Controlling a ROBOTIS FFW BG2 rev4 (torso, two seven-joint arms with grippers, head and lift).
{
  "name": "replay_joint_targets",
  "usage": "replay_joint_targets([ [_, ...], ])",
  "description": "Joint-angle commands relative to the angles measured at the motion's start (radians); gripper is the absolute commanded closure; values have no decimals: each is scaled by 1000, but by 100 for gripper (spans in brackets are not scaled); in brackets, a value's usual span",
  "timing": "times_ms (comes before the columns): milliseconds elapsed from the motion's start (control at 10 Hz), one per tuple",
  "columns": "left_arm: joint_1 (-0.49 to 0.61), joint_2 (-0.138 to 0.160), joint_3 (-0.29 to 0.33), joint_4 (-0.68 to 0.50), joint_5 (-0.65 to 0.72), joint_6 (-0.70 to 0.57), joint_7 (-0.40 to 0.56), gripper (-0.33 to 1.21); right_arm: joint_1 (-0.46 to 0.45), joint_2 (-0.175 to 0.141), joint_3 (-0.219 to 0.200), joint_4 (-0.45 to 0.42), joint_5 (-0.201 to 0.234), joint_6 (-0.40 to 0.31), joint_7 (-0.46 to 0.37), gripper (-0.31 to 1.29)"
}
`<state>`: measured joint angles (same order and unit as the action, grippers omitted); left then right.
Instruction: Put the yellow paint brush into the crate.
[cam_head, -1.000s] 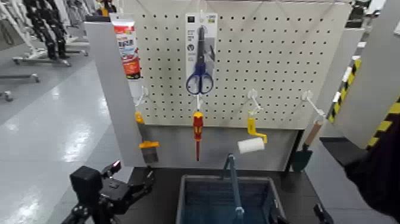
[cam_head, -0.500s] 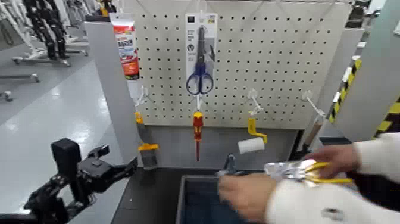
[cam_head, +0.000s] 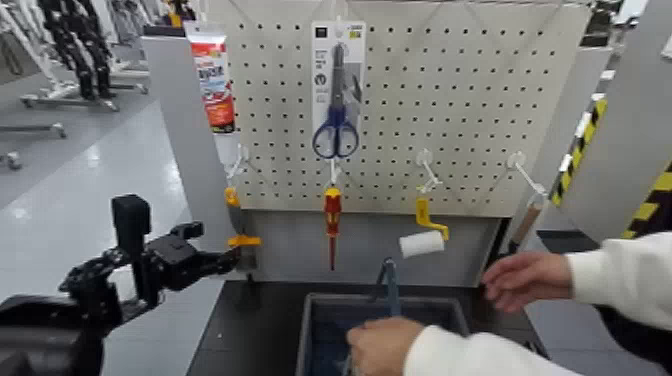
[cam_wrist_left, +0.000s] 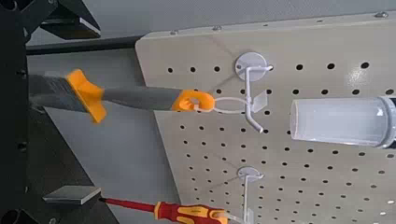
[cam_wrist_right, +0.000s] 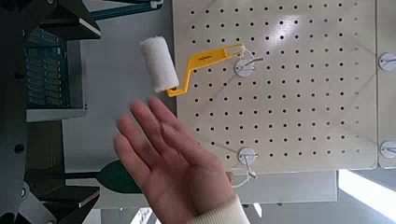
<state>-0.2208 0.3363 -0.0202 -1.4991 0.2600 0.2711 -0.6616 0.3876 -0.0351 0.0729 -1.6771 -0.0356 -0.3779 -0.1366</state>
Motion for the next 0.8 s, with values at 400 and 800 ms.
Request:
replay_joint_targets([
  [400,-229,30,-161,217,19,-39,-85,13,-6,0,4,5,-4,-4,2,13],
  [800,-284,37,-198,269,19,-39,-115,16,-10,0,8,7,-6,-6,2,13],
])
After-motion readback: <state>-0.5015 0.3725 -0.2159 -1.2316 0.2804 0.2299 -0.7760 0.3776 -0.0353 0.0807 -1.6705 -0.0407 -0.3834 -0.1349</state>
